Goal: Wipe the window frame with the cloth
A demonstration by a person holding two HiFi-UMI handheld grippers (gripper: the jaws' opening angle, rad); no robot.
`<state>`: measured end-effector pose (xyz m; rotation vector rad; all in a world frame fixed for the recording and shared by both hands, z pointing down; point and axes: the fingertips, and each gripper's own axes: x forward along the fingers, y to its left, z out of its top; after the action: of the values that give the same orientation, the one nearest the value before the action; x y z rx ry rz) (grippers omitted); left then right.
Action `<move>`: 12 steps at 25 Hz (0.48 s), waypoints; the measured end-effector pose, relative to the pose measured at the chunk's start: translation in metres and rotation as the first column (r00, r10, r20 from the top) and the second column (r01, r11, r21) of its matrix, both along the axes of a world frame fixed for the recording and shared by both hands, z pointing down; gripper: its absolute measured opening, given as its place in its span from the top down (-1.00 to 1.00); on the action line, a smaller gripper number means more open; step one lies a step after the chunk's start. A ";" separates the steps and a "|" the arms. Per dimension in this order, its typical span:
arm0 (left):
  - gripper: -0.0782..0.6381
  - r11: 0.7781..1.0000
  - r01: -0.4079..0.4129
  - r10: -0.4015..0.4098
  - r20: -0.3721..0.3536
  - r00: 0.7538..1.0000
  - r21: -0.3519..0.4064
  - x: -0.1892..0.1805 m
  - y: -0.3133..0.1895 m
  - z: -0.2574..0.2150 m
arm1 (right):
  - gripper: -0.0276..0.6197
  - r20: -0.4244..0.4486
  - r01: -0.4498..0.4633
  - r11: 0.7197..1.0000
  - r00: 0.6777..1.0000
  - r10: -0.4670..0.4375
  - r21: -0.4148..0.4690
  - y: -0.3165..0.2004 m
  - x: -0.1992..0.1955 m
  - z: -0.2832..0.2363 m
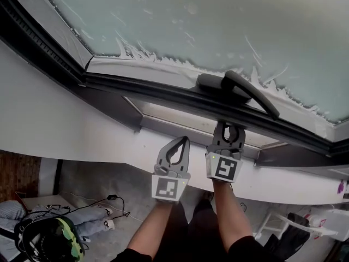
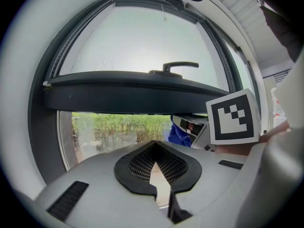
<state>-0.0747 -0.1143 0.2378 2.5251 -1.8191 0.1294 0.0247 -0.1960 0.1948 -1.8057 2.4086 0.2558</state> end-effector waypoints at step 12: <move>0.77 0.997 0.073 -0.073 0.002 0.997 0.003 -0.062 -0.001 -0.003 | 0.79 -0.011 0.090 0.996 0.996 -0.090 0.001 -0.006 -0.071 0.002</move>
<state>-0.1364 -0.1150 0.2350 2.4581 -1.9106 0.1279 -0.0461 -0.2018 0.1964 -1.6942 2.4882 0.2593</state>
